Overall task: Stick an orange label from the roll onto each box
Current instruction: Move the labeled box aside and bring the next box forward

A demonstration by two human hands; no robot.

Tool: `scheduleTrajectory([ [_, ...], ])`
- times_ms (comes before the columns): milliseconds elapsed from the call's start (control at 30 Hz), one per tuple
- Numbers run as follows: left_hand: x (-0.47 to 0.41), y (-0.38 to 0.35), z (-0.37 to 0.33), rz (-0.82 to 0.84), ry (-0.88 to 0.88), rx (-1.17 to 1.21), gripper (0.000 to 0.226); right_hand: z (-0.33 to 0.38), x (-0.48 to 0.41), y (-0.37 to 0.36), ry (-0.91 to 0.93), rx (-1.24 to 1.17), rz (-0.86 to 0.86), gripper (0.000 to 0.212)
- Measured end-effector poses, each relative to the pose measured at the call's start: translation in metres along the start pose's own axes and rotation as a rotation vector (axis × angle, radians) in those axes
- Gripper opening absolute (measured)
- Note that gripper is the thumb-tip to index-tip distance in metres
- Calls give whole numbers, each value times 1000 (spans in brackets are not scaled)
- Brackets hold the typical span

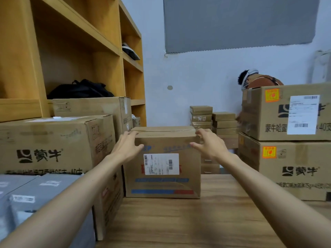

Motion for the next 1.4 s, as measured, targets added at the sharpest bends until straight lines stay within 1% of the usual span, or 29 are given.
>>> scheduleTrajectory([
  [133, -10, -8, 21, -20, 82, 53, 66, 3, -10, -22, -92, -31, 36, 65],
  [233, -16, -15, 30, -9, 133, 66, 69, 0, -18, -36, -153, -120, 82, 72],
  [300, -18, -21, 33, 11, 134, 28, 69, -2, -21, -45, -167, -212, 112, 71],
  [367, -18, -26, 35, 23, 129, 24, 63, -4, -21, -50, -172, -287, 113, 68],
  [500, -13, -27, 38, -32, 107, 107, 57, -4, -11, -49, -162, -336, 48, 64],
  [667, 9, -15, 22, -84, 37, 170, 51, -13, 11, -24, -210, -333, -24, 66],
  [800, 41, -6, -1, -126, -38, 237, 48, -23, 42, 8, -234, -295, -65, 63],
  [900, 68, 0, -17, -191, -81, 274, 45, -28, 71, 29, -228, -295, -100, 61],
  [1167, 136, 13, -44, -306, -73, 349, 42, -26, 145, 62, -218, -300, -180, 60],
  [1400, 173, 32, -47, -366, -43, 362, 39, -11, 175, 71, -217, -281, -191, 58],
])
Point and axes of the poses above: each hand's wrist, its own x-axis away from the middle knuckle, its own y-axis out of the back of the hand, z = x × y, the point moved 1 cm from there along -x, towards the middle knuckle, and after that the axes turned 3 degrees about -y, right-handed, at the moved point
